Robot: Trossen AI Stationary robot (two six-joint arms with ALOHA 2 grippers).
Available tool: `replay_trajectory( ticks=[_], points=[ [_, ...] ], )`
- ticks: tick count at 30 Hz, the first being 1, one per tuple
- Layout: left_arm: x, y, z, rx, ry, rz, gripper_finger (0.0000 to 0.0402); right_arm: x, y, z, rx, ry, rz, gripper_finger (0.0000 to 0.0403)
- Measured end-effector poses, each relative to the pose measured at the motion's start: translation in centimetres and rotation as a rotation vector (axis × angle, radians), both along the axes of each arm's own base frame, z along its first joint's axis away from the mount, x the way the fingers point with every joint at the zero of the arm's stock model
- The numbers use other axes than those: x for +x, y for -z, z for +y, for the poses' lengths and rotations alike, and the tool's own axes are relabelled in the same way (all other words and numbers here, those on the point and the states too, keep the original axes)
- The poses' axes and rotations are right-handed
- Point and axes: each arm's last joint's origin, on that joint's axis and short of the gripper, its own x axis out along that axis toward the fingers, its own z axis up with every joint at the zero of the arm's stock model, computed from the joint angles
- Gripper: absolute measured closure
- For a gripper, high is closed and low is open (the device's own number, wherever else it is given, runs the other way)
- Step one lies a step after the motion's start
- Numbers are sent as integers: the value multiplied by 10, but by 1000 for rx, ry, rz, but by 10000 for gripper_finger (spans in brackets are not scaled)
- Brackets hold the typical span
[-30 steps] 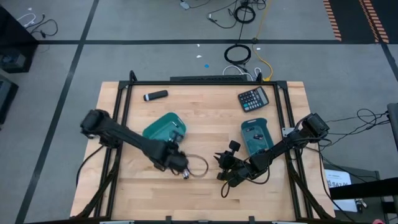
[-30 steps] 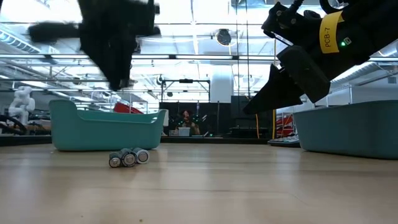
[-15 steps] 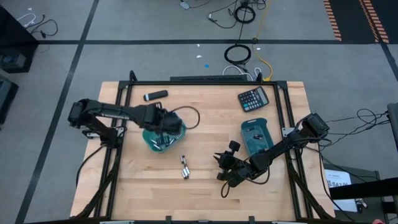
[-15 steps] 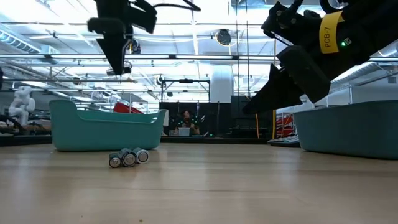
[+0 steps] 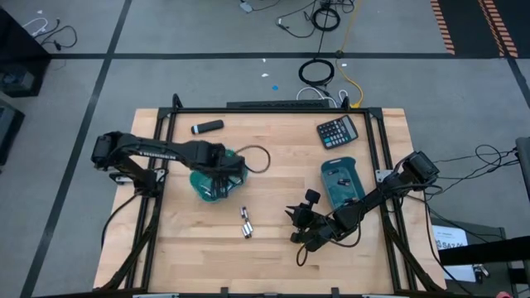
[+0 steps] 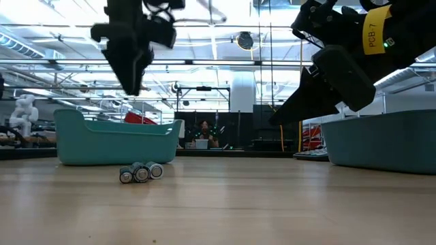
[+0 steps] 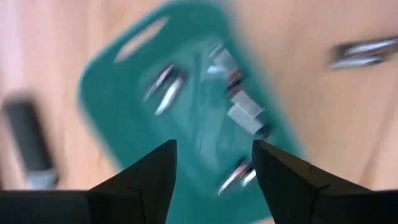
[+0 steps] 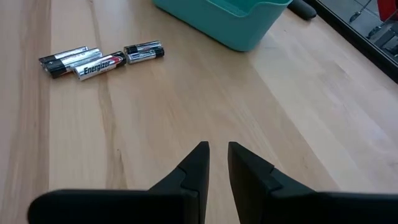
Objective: Sort batteries
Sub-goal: Put the white battery into the green bin
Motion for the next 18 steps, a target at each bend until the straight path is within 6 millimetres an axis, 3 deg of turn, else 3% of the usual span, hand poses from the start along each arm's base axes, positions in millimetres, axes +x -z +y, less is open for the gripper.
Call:
replay_trajectory(
  ticks=[4, 9, 14, 18],
  points=[
    [12, -2, -16, 1, 168, -118, 181, 0, 0, 0, 0, 0, 0, 353],
    [24, -6, -31, -8, 196, -263, 181, 0, 0, 0, -1, -1, 0, 353],
    [25, -1, -42, 11, 227, -240, 193, 0, 0, 0, 0, -1, 0, 353],
    [33, 17, -56, 8, 309, -181, 222, 0, 0, -1, 0, 0, 0, 353]
  ],
)
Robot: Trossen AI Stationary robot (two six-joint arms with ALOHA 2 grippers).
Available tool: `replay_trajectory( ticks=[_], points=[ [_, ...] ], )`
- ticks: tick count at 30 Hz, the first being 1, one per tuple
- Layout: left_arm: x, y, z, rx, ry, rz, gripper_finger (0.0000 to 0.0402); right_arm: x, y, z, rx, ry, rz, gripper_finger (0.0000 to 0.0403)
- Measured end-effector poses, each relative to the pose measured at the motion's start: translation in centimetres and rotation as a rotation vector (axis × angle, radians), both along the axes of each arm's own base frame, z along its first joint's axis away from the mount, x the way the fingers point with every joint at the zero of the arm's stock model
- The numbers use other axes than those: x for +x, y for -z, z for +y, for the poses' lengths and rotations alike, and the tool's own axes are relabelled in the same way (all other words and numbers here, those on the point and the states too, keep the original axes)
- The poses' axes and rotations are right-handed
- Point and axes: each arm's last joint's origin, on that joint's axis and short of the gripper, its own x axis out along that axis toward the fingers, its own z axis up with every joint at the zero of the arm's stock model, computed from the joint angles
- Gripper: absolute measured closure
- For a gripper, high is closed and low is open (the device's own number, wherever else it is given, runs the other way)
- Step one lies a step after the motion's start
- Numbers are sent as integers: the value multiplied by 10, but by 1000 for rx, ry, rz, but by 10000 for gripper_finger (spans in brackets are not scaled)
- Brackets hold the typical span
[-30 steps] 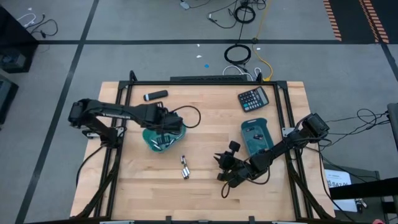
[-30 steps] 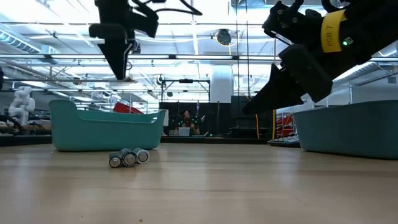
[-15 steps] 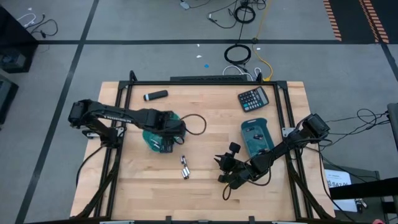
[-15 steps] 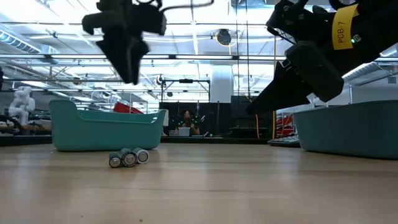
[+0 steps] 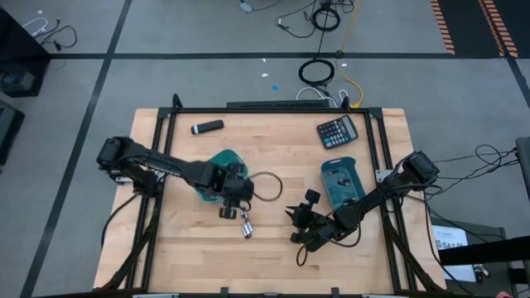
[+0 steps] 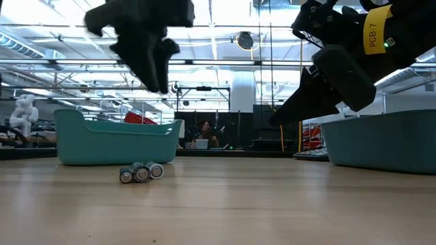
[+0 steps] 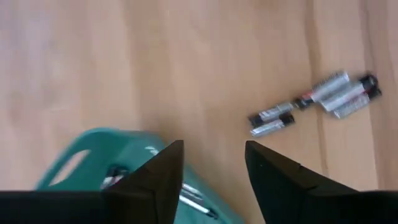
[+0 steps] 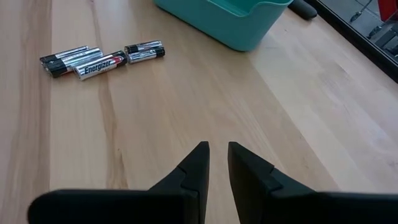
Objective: Sort batteries
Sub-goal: Put the white battery into the green bin
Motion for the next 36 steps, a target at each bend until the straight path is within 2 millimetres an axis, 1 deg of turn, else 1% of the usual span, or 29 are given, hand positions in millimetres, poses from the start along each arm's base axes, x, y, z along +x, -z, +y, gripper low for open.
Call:
replay_trajectory(
  ticks=[4, 6, 11, 15, 18, 28, 32, 36],
  points=[
    [7, 25, -15, 19, 104, 94, 245, 0, 0, -1, 3, 1, 1, 353],
    [8, 33, -24, 32, 170, 124, 253, 1, 0, -1, 4, 1, 2, 353],
    [7, 46, -46, 70, 365, 173, 262, 2, 2, -4, 4, 10, 7, 353],
    [8, 55, -59, 150, 497, 180, 263, 4, 8, -6, 0, 13, 28, 353],
    [10, 62, -63, 195, 553, 189, 263, 5, 12, -6, -4, 13, 35, 353],
    [15, 83, -65, 224, 666, 256, 263, 5, 12, -6, 10, 4, 37, 353],
    [17, 90, -65, 232, 694, 276, 263, 5, 12, -6, 4, 3, 38, 353],
    [19, 95, -61, 238, 686, 290, 263, 5, 12, -6, 1, 2, 39, 353]
  ],
)
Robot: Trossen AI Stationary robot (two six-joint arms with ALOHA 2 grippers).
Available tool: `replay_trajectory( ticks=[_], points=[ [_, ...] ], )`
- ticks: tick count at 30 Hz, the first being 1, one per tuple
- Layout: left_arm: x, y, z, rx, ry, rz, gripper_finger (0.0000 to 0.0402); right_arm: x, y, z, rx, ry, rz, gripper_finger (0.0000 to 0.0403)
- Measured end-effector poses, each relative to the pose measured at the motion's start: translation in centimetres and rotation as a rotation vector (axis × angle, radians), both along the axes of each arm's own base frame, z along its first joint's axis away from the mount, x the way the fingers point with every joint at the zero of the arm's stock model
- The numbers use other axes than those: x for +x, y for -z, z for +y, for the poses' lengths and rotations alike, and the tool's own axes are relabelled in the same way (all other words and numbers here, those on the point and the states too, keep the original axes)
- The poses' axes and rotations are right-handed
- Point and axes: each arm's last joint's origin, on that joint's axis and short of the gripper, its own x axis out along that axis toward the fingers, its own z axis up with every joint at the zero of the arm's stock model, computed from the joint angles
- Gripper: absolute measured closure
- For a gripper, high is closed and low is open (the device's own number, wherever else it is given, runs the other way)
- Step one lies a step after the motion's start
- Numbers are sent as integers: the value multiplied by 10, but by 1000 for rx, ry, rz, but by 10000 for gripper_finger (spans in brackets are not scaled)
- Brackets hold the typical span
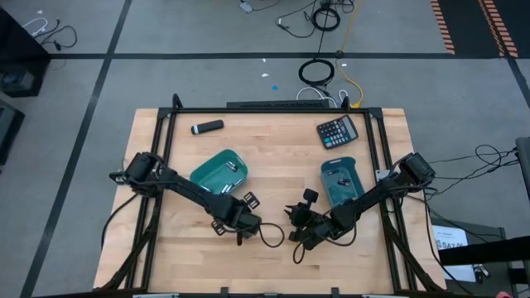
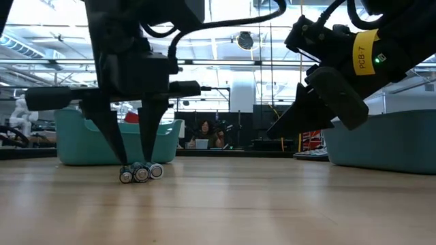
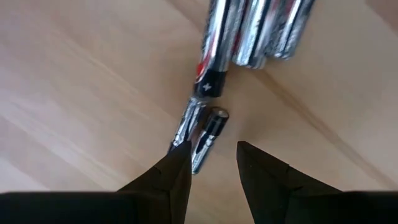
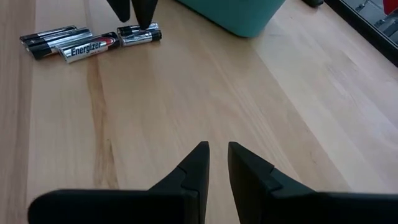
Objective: Sort batteries
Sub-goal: Put the white battery into the green bin
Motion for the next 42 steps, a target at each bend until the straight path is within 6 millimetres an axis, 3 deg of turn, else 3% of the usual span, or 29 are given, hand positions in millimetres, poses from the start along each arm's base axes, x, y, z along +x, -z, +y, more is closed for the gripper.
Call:
replay_trajectory(
  ticks=[10, 20, 24, 30, 34, 40, 42],
  points=[
    [3, 2, 7, -39, 46, 32, 271, 0, 0, 0, 2, -3, 1, 353],
    [3, 23, 6, -40, -6, 122, 377, 0, 0, 0, 3, -3, 1, 353],
    [1, 20, 2, -5, -56, 113, 379, 0, 0, 0, 1, -5, 3, 353],
    [-13, -3, 5, 87, -167, 142, 379, 0, 0, 0, 2, -5, 1, 353],
    [-21, -38, 10, 153, -249, 44, 379, 0, 0, 0, 5, -4, -4, 353],
    [-41, -81, 45, 176, -546, -9, 379, 1, -1, 1, 9, -5, -12, 353],
    [-45, -88, 58, 160, -671, -8, 379, 2, -2, 1, 11, -10, -22, 353]
  ],
)
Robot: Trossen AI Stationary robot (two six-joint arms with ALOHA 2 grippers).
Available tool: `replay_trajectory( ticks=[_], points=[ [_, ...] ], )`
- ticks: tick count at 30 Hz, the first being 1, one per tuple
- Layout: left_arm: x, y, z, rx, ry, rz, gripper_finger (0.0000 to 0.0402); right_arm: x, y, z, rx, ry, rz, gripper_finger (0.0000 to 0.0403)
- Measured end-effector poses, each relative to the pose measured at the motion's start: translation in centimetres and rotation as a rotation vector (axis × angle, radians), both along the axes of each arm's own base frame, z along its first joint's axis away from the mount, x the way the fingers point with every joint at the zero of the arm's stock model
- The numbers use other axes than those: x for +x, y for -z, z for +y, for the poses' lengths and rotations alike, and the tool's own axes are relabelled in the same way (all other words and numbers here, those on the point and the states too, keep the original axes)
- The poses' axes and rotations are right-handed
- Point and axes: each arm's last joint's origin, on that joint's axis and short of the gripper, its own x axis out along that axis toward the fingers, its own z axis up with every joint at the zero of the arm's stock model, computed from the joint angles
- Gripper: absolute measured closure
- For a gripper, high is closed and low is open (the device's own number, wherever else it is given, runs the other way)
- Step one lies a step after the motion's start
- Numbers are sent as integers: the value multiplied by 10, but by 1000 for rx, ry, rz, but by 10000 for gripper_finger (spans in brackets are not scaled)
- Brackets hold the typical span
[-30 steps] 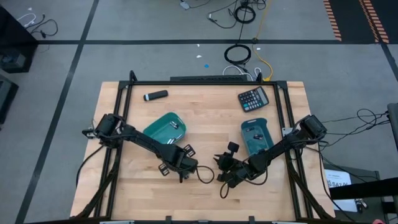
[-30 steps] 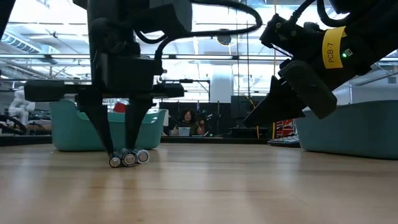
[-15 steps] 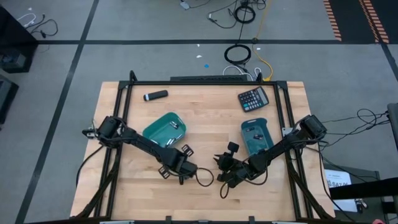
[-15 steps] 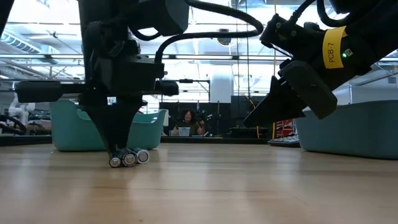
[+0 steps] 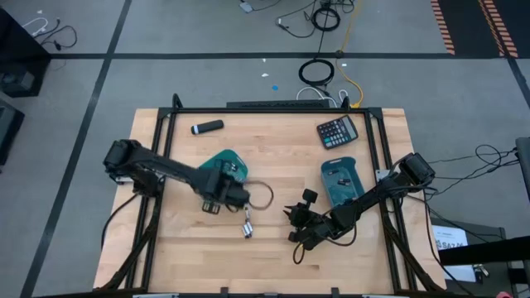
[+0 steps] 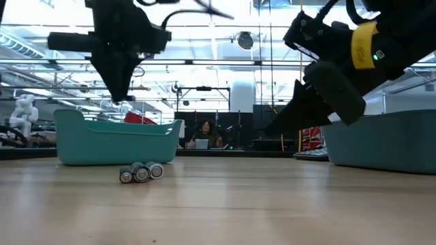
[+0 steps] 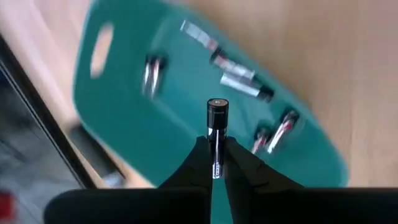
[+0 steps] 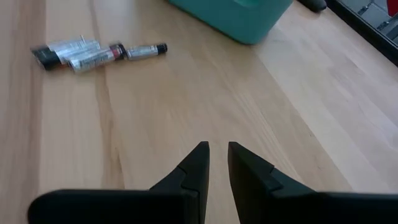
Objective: Sort batteries
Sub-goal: Put the white battery into the green bin
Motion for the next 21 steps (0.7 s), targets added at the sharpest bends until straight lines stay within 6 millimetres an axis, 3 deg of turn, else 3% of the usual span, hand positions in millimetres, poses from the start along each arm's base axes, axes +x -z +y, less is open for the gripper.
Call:
replay_trajectory(
  ticks=[2, 5, 13, 17, 21],
  points=[
    [-6, -3, 14, 3, -112, 17, 374, 1, -1, 0, 1, -3, -7, 353],
    [-9, -4, 29, 16, -222, 14, 335, 1, -1, 1, 3, -6, -11, 353],
    [-8, -3, 35, 35, -213, 19, 196, 1, -1, 1, 2, -12, -10, 353],
    [0, -1, 27, -37, -155, -41, 181, 1, -1, 1, -1, -14, -9, 353],
    [18, -1, 1, -138, 126, -179, 179, 1, -1, 1, -1, -14, -8, 353]
  ],
)
